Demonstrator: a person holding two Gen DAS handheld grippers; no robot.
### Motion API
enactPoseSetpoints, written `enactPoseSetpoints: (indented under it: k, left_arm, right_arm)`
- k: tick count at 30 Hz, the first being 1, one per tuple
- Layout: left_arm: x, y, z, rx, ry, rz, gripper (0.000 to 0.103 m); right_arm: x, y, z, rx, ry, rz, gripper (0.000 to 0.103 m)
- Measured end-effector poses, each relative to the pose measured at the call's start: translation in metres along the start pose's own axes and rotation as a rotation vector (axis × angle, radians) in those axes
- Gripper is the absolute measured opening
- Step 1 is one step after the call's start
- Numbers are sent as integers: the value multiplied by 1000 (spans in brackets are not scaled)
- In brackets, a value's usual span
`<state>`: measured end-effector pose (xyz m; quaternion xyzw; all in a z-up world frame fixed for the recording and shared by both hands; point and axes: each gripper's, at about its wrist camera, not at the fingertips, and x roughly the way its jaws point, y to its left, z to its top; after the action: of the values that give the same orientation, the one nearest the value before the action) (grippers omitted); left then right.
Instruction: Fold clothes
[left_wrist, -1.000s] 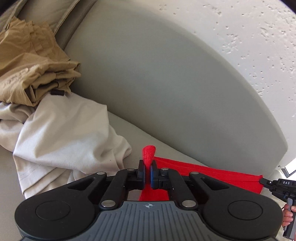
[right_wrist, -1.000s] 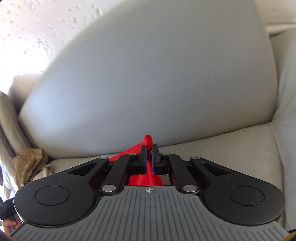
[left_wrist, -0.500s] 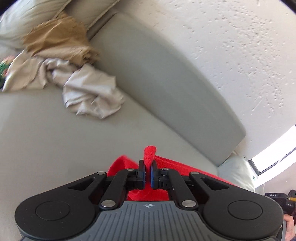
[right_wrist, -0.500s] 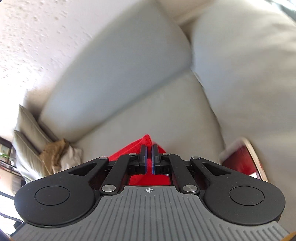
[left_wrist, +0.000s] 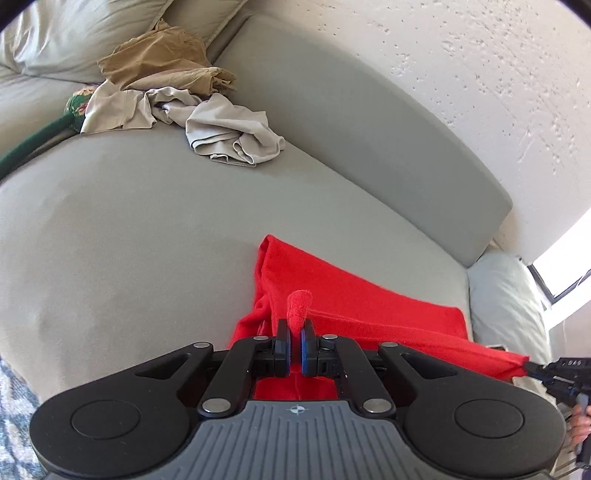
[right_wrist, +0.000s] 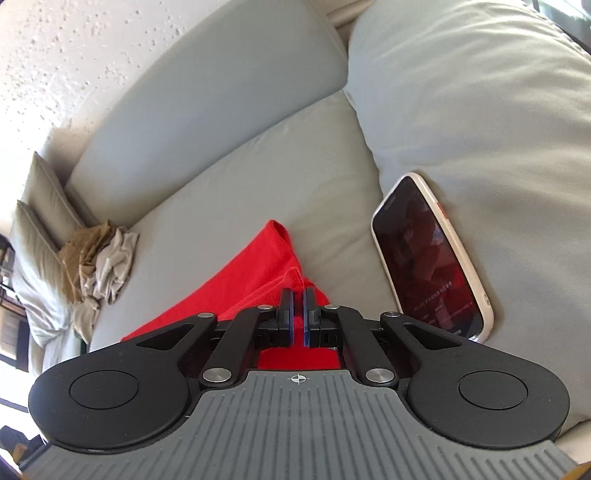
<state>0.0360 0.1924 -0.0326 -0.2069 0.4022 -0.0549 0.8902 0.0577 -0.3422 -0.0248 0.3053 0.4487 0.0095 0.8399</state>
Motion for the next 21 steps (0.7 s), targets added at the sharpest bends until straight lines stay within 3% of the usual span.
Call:
enactPoseSetpoints:
  k: [7,10,12,15,16,18,21]
  left_arm:
    - [-7,-10,-29,56,21,106,4]
    - [4,-9,-36,88,75,213,14]
    - [-5,-5,-37,62,68,276,30]
    - [-35,-5,-37,25,-10,331,30]
    - [-44,-7,-36,38,-47,335,28]
    - [-51,-18,-31,90,-85,262,28]
    - [-20,-54,-22,205,-24,136,28]
  right_arm:
    - [-12,-14,-33,0,-1,-22,4]
    - [2,-18,-43,-41,55,-45,5]
    - [7,-19,-46,-40,99,-67,22]
    - [-7,-21,-46,-9,90,-93,42]
    - [-17,-20,-45,-7,61,-74,43]
    - [-28,-13,-40,-27,35,-42,43]
    - [-16,7,-28,-90,79,8,42]
